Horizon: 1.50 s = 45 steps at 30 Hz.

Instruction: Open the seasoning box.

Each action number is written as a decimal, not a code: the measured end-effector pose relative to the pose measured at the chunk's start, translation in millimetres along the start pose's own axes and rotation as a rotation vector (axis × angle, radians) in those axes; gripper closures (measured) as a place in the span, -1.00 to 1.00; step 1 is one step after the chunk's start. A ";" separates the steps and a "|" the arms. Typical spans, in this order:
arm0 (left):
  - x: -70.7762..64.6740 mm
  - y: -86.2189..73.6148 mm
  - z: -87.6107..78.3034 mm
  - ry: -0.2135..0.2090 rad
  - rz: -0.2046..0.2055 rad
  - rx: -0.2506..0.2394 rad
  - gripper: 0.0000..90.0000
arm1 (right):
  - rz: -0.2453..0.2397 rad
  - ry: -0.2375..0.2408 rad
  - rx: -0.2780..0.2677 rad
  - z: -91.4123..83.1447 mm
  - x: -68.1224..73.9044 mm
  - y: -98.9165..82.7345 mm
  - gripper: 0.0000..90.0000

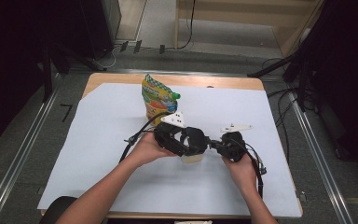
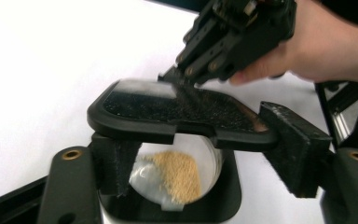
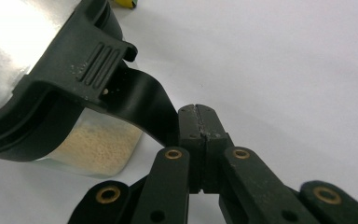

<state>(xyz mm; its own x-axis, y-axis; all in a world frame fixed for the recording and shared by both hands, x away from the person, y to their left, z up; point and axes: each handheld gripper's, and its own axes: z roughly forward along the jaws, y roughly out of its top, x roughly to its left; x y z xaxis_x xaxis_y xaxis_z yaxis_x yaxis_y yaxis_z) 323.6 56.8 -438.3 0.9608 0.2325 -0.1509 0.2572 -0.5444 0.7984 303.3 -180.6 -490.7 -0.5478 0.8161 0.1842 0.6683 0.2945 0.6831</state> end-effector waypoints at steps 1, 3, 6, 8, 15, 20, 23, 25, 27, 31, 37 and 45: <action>0.0 0.0 0.0 0.000 0.000 0.000 -0.28 | 0.000 0.000 0.000 0.0 0.0 0.0 1.00; -4.4 3.6 2.6 -0.004 0.015 0.040 -0.19 | 0.008 0.006 -0.005 -1.0 0.2 -0.4 1.00; -7.7 7.1 3.8 -0.009 0.003 0.055 -0.10 | 0.011 0.014 -0.010 -3.5 0.6 -0.8 1.00; -8.7 9.8 3.9 -0.005 -0.014 0.070 0.01 | 0.015 0.017 -0.015 -5.1 1.1 -1.2 1.00; -8.8 14.2 1.2 -0.057 -0.062 0.065 0.25 | 0.014 0.024 -0.016 -8.8 1.8 -3.3 1.00; -13.4 21.1 -2.1 -0.079 -0.049 0.045 0.42 | 0.014 0.023 -0.020 -10.9 2.9 -4.2 1.00; -13.5 22.5 -2.7 -0.084 -0.050 0.037 0.55 | 0.012 0.024 -0.022 -11.3 3.1 -4.6 1.00; -12.9 24.1 -2.2 -0.085 -0.057 0.031 0.61 | 0.018 0.020 -0.025 -11.7 3.8 -5.2 1.00; -11.9 25.5 -0.5 -0.091 -0.059 0.027 0.67 | 0.024 0.022 -0.028 -11.6 4.0 -5.5 1.00; -12.0 29.2 3.4 -0.096 -0.045 0.030 0.72 | 0.027 0.023 -0.029 -11.4 5.9 -6.1 1.00; -11.3 31.0 10.4 -0.104 -0.043 0.024 0.71 | 0.021 0.016 -0.028 -11.8 9.3 -7.2 1.00; -7.4 31.9 14.9 -0.127 -0.051 0.022 0.69 | 0.024 0.035 -0.044 -13.5 7.8 -9.8 1.00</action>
<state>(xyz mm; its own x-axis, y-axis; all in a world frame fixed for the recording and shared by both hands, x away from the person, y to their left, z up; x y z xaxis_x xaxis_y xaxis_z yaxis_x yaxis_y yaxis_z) 326.2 25.7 -420.4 0.9515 0.1569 -0.2645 0.3066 -0.5524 0.7752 285.8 -183.8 -486.5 -0.5501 0.8042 0.2250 0.6591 0.2527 0.7083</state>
